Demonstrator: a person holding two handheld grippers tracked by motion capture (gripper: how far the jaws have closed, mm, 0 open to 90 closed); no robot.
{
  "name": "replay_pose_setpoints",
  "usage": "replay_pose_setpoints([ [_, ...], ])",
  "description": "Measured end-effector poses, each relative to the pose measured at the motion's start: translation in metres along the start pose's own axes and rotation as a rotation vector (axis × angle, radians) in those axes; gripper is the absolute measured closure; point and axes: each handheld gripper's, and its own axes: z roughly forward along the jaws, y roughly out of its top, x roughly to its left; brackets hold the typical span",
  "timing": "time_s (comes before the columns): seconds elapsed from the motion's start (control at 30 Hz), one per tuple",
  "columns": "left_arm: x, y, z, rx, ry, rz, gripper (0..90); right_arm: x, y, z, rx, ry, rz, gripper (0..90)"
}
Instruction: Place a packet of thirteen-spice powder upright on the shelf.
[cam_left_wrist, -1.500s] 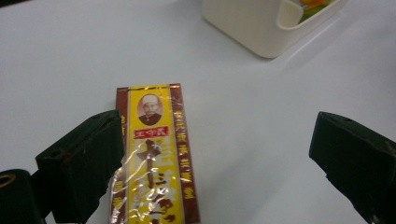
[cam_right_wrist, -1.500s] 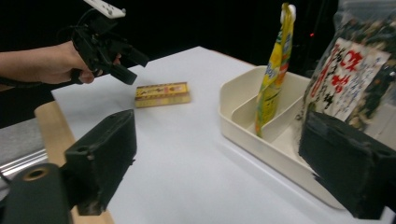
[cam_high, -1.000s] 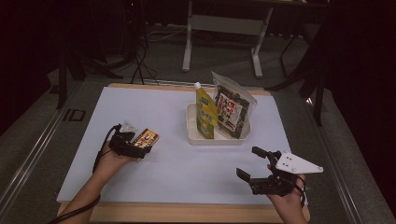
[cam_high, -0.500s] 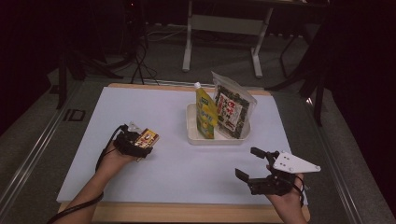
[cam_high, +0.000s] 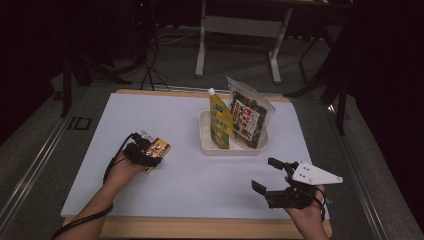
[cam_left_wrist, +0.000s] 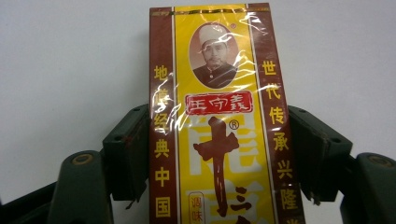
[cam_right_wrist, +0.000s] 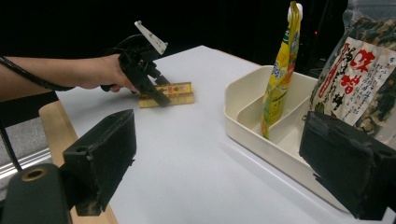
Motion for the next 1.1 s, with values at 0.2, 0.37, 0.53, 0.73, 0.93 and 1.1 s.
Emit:
replay_pose_setpoints([
  [0.2, -0.006, -0.001, -0.008, -0.053, 0.003, -0.003, 31.8, 0.001, 0.001, -0.002, -0.008, -0.004, -0.006, 11.0],
  [0.37, -0.014, 0.001, -0.026, -0.152, -0.027, -0.006, 31.9, 0.0, 0.002, -0.004, -0.024, -0.034, -0.026, 10.9],
  [0.53, -0.028, 0.005, -0.045, -0.237, -0.08, 0.002, 32.0, -0.001, 0.002, -0.005, -0.021, -0.052, -0.023, 12.1],
  [0.73, -0.049, 0.01, -0.062, -0.314, -0.125, 0.044, 32.0, -0.001, 0.005, -0.004, -0.018, -0.071, -0.038, 13.1],
  [0.93, -0.071, 0.014, -0.073, -0.398, -0.179, 0.089, 32.0, -0.002, 0.011, -0.006, -0.045, -0.085, -0.035, 13.2],
  [1.1, -0.084, 0.014, -0.079, -0.489, -0.26, 0.133, 31.9, -0.003, 0.016, -0.006, -0.056, -0.069, -0.032, 13.1],
])
